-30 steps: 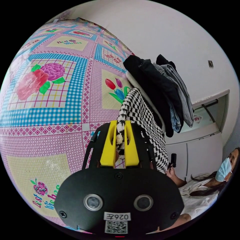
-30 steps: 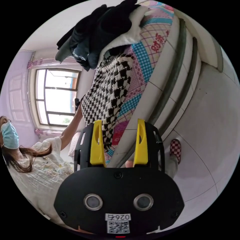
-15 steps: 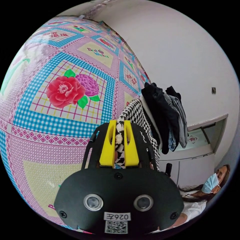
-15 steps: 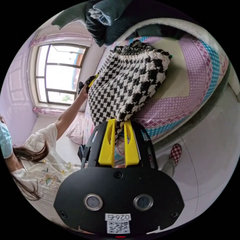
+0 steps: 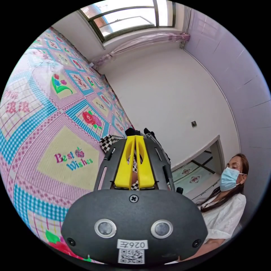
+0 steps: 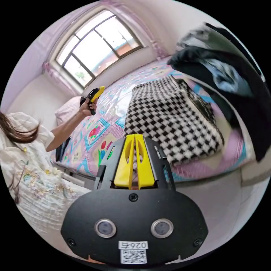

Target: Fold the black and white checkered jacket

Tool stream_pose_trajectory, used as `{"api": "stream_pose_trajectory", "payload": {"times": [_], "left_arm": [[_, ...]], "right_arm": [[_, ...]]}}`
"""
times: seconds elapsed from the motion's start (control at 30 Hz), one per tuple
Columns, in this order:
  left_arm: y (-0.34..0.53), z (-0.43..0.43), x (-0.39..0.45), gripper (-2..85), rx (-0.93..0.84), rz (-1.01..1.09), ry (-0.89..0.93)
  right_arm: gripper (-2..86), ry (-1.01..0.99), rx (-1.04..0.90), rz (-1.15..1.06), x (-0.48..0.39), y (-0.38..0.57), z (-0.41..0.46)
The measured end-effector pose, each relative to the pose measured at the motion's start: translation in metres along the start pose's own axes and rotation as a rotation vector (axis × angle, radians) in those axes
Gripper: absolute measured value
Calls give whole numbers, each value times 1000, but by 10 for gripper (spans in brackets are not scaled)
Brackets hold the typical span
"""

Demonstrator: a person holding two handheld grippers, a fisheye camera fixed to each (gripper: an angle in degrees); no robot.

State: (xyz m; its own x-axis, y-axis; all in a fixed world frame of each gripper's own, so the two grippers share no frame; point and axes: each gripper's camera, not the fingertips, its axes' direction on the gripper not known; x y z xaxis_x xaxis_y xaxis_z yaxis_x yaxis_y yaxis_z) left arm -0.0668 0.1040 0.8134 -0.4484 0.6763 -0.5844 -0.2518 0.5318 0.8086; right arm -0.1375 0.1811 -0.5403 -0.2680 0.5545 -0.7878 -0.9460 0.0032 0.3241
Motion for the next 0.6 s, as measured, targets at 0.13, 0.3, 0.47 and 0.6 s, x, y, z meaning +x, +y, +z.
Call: {"api": "stream_pose_trajectory", "payload": {"times": [0.13, 0.3, 0.47, 0.6], "left_arm": [[81, -66, 38, -10, 110, -80, -61], [202, -155, 109, -10, 275, -166, -369], [321, -219, 195, -10, 654, -219, -477], [367, -249, 263, -10, 846, -180, -557]], "right_arm": [[-9, 44, -27, -156, 10, -12, 59], [-9, -122, -146, -87, 72, 19, 101], [-9, 24, -207, -58, 82, 52, 97], [-8, 121, -80, -162, 47, 66, 73]]}}
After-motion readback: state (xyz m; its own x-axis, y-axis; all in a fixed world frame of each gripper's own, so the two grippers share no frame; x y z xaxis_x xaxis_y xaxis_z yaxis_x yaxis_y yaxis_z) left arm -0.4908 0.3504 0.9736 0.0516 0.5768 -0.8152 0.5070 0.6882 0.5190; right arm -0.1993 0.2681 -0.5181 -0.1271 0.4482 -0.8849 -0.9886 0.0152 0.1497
